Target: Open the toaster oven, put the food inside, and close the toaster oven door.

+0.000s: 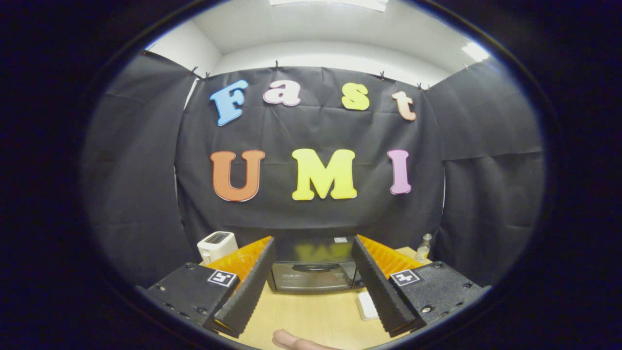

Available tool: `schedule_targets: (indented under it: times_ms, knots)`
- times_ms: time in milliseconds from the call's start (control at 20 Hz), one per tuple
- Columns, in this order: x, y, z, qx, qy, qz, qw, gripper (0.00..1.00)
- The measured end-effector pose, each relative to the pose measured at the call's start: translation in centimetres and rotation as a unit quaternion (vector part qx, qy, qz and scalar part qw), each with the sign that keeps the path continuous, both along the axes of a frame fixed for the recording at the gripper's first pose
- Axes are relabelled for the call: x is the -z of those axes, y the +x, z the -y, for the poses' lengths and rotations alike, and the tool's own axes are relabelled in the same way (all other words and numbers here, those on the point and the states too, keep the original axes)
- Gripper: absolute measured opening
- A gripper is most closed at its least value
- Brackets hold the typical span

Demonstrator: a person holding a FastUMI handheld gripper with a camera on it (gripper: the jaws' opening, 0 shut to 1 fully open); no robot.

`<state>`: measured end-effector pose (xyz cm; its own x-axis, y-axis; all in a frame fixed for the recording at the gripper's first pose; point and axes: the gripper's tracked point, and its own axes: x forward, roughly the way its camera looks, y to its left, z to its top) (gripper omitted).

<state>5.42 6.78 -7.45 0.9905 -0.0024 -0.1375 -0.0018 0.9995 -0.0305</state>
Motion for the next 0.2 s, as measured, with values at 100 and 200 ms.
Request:
schedule_targets:
  times_ms: [100, 200]
  knots:
    - [-0.12, -0.58, 0.39, -0.001, -0.001, -0.005, 1.0, 1.0]
    - [-0.11, -1.18, 0.73, -0.001, -0.003, -0.01, 1.0, 1.0]
